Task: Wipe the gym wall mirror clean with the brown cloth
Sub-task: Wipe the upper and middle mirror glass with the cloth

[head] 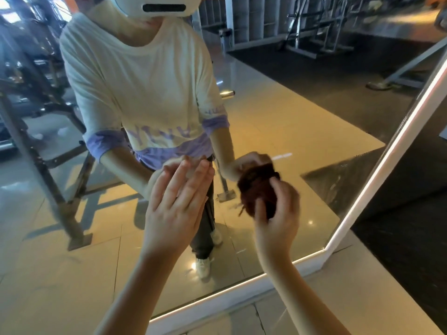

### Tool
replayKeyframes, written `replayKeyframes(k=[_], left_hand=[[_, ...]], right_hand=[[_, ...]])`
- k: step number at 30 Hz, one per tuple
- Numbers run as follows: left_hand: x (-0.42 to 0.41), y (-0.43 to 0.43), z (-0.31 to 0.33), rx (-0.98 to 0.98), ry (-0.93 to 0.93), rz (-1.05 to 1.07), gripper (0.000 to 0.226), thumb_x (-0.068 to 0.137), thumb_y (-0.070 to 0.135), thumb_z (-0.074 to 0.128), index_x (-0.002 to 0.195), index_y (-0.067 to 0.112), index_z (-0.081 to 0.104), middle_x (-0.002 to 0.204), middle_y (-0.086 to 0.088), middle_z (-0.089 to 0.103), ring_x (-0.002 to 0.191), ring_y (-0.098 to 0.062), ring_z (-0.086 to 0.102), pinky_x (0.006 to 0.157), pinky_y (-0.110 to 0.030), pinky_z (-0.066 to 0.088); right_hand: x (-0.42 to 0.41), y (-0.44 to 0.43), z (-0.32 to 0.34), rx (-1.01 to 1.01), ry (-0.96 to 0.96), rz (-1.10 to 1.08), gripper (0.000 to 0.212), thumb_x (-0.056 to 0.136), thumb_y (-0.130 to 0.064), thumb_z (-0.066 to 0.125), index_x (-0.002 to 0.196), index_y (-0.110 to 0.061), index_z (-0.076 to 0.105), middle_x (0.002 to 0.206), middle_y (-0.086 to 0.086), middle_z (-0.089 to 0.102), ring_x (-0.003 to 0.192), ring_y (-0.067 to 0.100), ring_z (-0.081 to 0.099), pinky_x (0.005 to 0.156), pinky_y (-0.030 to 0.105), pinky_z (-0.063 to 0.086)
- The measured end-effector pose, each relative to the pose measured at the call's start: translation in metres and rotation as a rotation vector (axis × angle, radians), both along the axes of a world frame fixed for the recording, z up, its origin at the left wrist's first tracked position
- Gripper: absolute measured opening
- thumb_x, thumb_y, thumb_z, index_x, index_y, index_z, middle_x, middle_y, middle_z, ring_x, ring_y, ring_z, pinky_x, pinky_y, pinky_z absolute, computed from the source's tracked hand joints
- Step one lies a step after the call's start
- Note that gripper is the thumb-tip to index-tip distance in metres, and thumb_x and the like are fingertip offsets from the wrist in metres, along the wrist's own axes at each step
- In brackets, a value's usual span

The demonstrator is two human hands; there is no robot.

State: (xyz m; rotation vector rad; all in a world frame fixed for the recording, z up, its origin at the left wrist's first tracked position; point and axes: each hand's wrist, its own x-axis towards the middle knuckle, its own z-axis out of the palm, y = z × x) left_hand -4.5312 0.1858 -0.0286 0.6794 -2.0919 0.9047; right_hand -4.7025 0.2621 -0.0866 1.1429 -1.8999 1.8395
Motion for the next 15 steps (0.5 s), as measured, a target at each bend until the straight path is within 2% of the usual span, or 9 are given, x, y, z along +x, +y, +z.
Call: replayKeyframes(k=[2, 4, 6, 9, 10, 15], left_hand=[[-0.001, 0.001, 0.000, -0.002, 0.004, 0.004, 0.066, 0.092, 0.012, 0.070, 0.151, 0.013, 0.042, 0.159, -0.004, 0.035, 0.149, -0.024, 0.025, 0.125, -0.043, 0.015], [0.001, 0.000, 0.000, -0.007, -0.003, -0.001, 0.064, 0.092, 0.012, 0.069, 0.151, 0.013, 0.043, 0.158, -0.005, 0.037, 0.148, -0.025, 0.028, 0.124, -0.043, 0.016], [0.003, 0.000, 0.002, -0.011, -0.015, -0.008, 0.063, 0.092, 0.012, 0.068, 0.151, 0.013, 0.044, 0.158, -0.005, 0.037, 0.146, -0.026, 0.031, 0.124, -0.042, 0.018], [0.006, 0.000, 0.005, -0.027, -0.028, -0.011, 0.063, 0.091, 0.011, 0.068, 0.150, 0.012, 0.045, 0.157, -0.004, 0.037, 0.145, -0.026, 0.034, 0.122, -0.043, 0.022], [0.006, 0.001, 0.005, -0.027, -0.028, -0.014, 0.063, 0.091, 0.011, 0.068, 0.150, 0.013, 0.045, 0.157, -0.004, 0.038, 0.144, -0.026, 0.034, 0.121, -0.043, 0.022], [0.004, 0.002, 0.004, -0.044, -0.018, -0.012, 0.060, 0.095, 0.012, 0.064, 0.151, 0.013, 0.042, 0.156, -0.004, 0.037, 0.144, -0.026, 0.035, 0.121, -0.043, 0.023]], right_hand=[[0.013, 0.004, -0.006, 0.079, 0.211, 0.114, 0.036, 0.089, -0.021, 0.057, 0.125, -0.026, 0.051, 0.118, 0.010, 0.064, 0.105, 0.024, 0.060, 0.084, 0.028, 0.051], [0.005, 0.005, -0.003, 0.077, 0.281, 0.151, 0.035, 0.089, -0.019, 0.059, 0.123, -0.024, 0.052, 0.115, 0.009, 0.065, 0.103, 0.021, 0.059, 0.087, 0.020, 0.048], [-0.013, 0.003, 0.002, 0.005, 0.181, 0.073, 0.032, 0.092, -0.020, 0.059, 0.123, -0.020, 0.052, 0.116, 0.010, 0.063, 0.106, 0.017, 0.057, 0.090, 0.018, 0.048], [-0.022, -0.001, 0.007, -0.096, -0.145, -0.057, 0.039, 0.092, -0.011, 0.062, 0.129, -0.016, 0.052, 0.124, 0.008, 0.056, 0.113, 0.016, 0.055, 0.086, 0.040, 0.057], [-0.015, -0.002, 0.007, -0.098, -0.155, -0.065, 0.040, 0.091, -0.010, 0.061, 0.129, -0.017, 0.051, 0.125, 0.009, 0.055, 0.114, 0.018, 0.055, 0.085, 0.041, 0.056], [0.012, 0.001, -0.004, 0.037, 0.269, 0.144, 0.035, 0.089, -0.020, 0.059, 0.124, -0.023, 0.052, 0.115, 0.013, 0.062, 0.105, 0.021, 0.057, 0.082, 0.023, 0.048]])
